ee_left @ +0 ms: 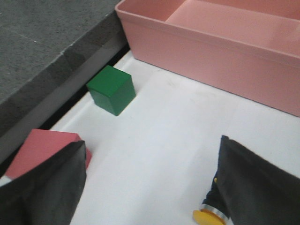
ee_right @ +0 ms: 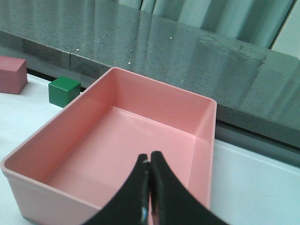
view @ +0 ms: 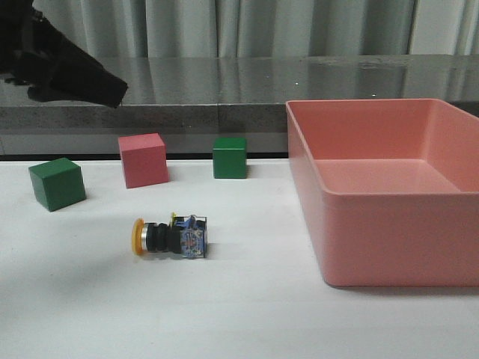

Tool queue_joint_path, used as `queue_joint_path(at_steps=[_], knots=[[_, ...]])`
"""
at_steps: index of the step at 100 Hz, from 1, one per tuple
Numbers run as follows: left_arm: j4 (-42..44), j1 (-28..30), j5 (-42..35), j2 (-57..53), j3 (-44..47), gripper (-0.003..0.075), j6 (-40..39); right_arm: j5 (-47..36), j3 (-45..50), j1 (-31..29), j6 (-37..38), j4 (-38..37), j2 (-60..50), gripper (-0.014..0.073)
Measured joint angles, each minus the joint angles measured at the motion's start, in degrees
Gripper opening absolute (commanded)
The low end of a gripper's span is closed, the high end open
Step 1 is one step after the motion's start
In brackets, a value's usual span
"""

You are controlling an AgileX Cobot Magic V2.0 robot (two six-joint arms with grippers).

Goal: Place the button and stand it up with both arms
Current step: 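Move the left gripper down toward the lying button, then close the left gripper around the button's yellow cap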

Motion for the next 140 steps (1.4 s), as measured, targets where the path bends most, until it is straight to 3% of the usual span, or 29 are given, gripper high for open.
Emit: queue_joint_path(at_steps=[16, 30, 64, 105, 140], knots=[[-1.66, 1.94, 9.87, 6.52, 0.00, 0.0495, 5.80, 0.00, 0.00, 0.00, 0.00, 0.00, 0.00, -0.0061], [-1.66, 1.99, 13.04, 11.47, 0.00, 0.0494, 10.79, 0.00, 0.00, 0.00, 0.00, 0.00, 0.00, -0.0061], [0.38, 1.99, 13.21, 15.36, -0.33, 0.0494, 23.69, 0.00, 0.00, 0.00, 0.00, 0.00, 0.00, -0.0061], [1.00, 1.11, 11.66, 22.01, -0.36, 0.0494, 28.41, 0.00, 0.00, 0.00, 0.00, 0.00, -0.09, -0.0061], [-3.97, -2.33, 10.79, 27.23, -0.48, 0.0494, 32.96, 0.00, 0.00, 0.00, 0.00, 0.00, -0.09, -0.0061]])
